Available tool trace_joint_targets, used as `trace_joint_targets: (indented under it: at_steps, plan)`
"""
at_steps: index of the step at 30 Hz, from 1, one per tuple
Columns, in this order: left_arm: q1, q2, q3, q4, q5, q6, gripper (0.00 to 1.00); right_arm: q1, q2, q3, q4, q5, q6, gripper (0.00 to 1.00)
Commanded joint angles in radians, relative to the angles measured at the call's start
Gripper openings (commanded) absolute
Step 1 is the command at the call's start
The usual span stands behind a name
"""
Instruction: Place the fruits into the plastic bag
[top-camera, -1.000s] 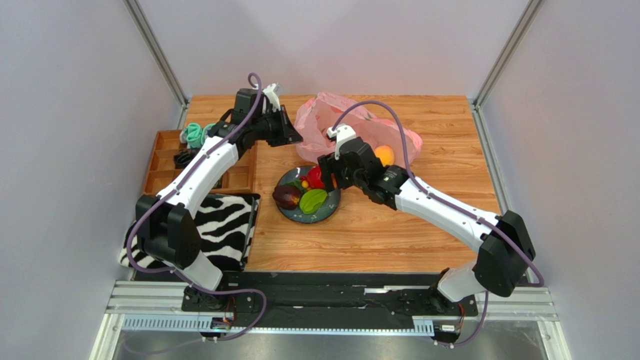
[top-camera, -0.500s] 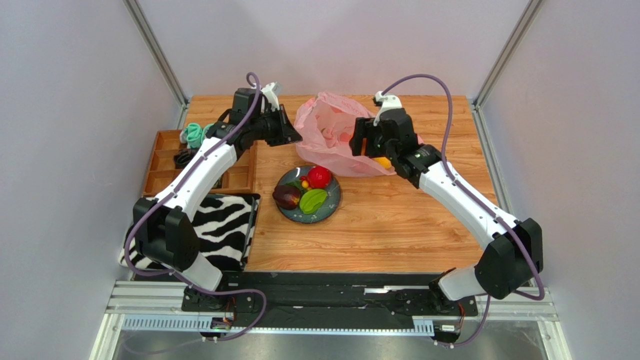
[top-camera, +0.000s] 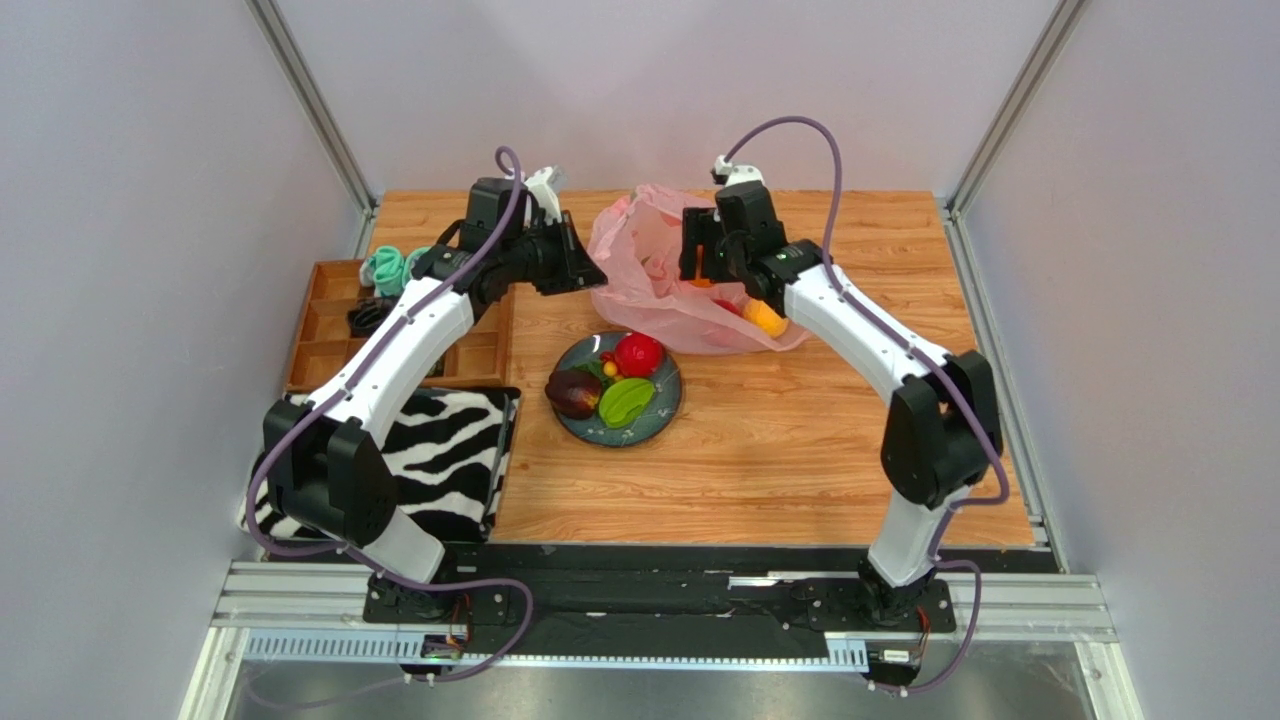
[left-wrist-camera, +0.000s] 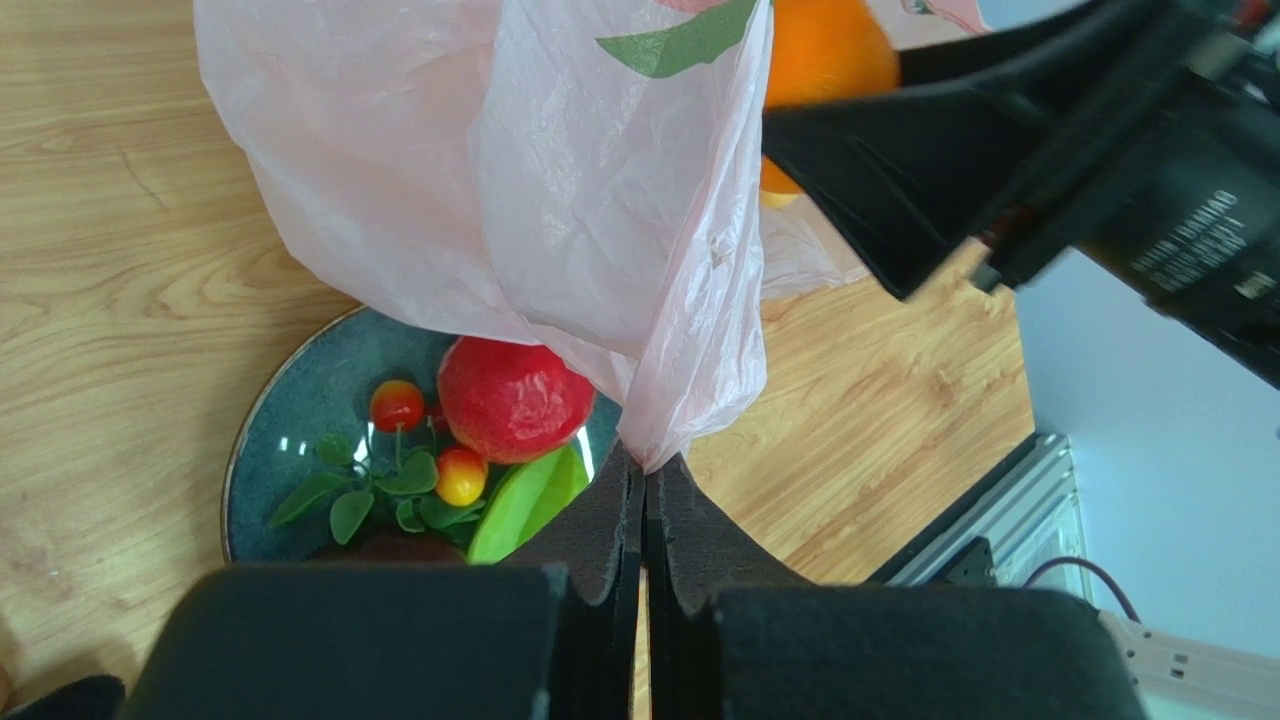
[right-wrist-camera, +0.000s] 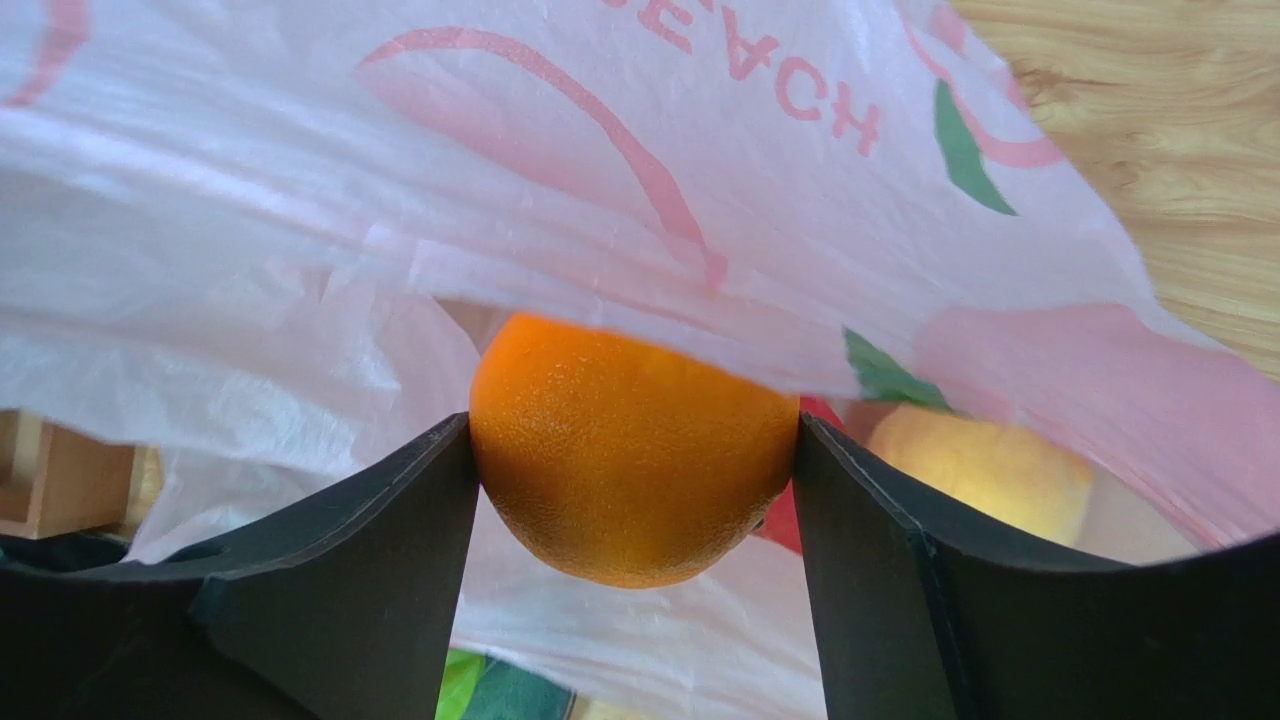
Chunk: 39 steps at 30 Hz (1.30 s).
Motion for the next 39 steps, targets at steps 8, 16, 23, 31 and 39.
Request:
trace_joint_targets:
  at_steps: [8, 16, 23, 31, 39]
  plan:
    - [-0.005, -0.033, -0.010, 0.022, 0.001, -0.012, 0.00, 0.008, 0.225, 0.154, -0.069, -0.066, 0.044, 0.39]
    - [-0.005, -0.017, 0.007, 0.022, 0.004, -0.012, 0.00, 0.010, 0.315, 0.154, -0.087, -0.057, 0.001, 0.39]
    - [-0.005, 0.002, 0.035, 0.013, -0.002, 0.003, 0.00, 0.007, 0.337, 0.156, -0.133, 0.042, -0.024, 0.45]
    - [-0.005, 0.025, 0.061, 0.005, 0.001, 0.008, 0.00, -0.027, 0.325, 0.157, -0.172, 0.088, 0.001, 0.70]
    - [-0.011, 0.026, 0.053, 0.004, 0.001, 0.005, 0.00, -0.035, 0.283, 0.149, -0.157, 0.017, -0.004, 0.84]
